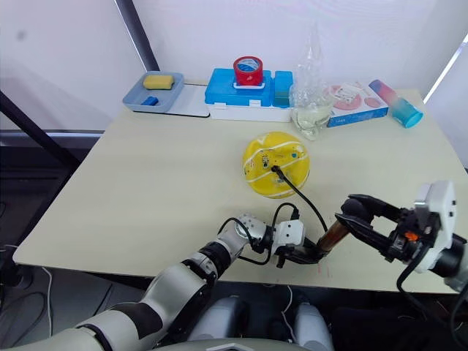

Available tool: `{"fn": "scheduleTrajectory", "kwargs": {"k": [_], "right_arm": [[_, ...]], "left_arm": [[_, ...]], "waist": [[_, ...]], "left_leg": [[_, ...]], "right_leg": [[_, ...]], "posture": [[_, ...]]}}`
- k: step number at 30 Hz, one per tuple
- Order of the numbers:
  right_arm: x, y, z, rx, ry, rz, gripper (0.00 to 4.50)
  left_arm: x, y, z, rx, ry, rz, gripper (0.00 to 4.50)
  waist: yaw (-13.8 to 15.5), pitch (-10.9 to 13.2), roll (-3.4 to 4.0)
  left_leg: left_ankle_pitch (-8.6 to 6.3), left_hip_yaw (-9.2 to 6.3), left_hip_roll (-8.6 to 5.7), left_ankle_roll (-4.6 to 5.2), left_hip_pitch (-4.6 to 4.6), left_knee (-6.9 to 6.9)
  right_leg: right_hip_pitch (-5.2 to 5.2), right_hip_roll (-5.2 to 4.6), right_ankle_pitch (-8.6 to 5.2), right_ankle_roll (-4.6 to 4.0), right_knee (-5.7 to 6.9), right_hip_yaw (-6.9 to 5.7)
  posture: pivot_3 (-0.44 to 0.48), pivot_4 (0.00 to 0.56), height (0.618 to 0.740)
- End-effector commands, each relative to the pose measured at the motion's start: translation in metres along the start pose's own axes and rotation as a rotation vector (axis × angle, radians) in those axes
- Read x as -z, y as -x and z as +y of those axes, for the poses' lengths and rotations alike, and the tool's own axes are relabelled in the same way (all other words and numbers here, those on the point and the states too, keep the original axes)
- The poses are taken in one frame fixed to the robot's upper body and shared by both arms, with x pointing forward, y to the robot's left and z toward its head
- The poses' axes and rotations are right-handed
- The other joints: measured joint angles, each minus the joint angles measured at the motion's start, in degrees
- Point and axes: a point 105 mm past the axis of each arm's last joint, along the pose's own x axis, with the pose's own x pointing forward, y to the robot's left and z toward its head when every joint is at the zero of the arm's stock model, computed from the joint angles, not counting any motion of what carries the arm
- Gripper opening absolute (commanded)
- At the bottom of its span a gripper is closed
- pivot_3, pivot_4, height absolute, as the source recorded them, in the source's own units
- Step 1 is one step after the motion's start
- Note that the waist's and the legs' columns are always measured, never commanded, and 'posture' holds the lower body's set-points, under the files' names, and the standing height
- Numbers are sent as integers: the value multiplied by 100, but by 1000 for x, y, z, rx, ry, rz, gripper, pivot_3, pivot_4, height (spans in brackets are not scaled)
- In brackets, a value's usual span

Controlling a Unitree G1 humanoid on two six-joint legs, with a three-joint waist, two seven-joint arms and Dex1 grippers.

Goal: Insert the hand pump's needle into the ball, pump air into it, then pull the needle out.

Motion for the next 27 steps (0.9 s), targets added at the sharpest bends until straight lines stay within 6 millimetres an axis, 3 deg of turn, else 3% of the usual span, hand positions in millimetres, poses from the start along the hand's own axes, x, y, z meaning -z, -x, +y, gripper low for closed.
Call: {"fn": "scheduleTrajectory", "kwargs": {"k": [1, 7, 12, 19, 27], "right_arm": [[-35, 12, -5, 52, 89, -51, 2016], [-73, 22, -3, 41, 85, -89, 2016], [-82, 23, -1, 30, 55, -80, 2016], [-39, 13, -5, 48, 16, 48, 2016], [30, -4, -2, 54, -60, 105, 2016]], "left_arm": [[13, 0, -8, 26, 24, 46, 1107], [13, 0, -9, 32, 22, 47, 1107], [13, 0, -9, 34, 20, 47, 1107], [13, -1, -10, 37, 20, 47, 1107], [13, -1, -11, 39, 19, 48, 1107]], "waist": [[1, 2, -3], [-1, 2, -3], [1, 4, -6], [2, 1, -14], [-2, -4, -16]], "left_leg": [[0, -1, 0, 0, 0, 0], [0, 2, 2, 0, -7, -1], [0, 1, 3, 0, -11, -3], [-1, 1, 3, 1, -12, -4], [-1, 0, 3, 1, -3, -2]], "right_leg": [[1, 0, 0, 0, 0, 0], [0, -6, 0, -1, -2, 2], [0, -17, 0, -2, -5, 0], [-1, -18, 0, -1, -6, -1], [-2, -8, 0, 0, -2, -2]], "posture": [[0, 150, 737], [0, 150, 737], [0, 150, 737], [0, 150, 737], [0, 150, 737]]}}
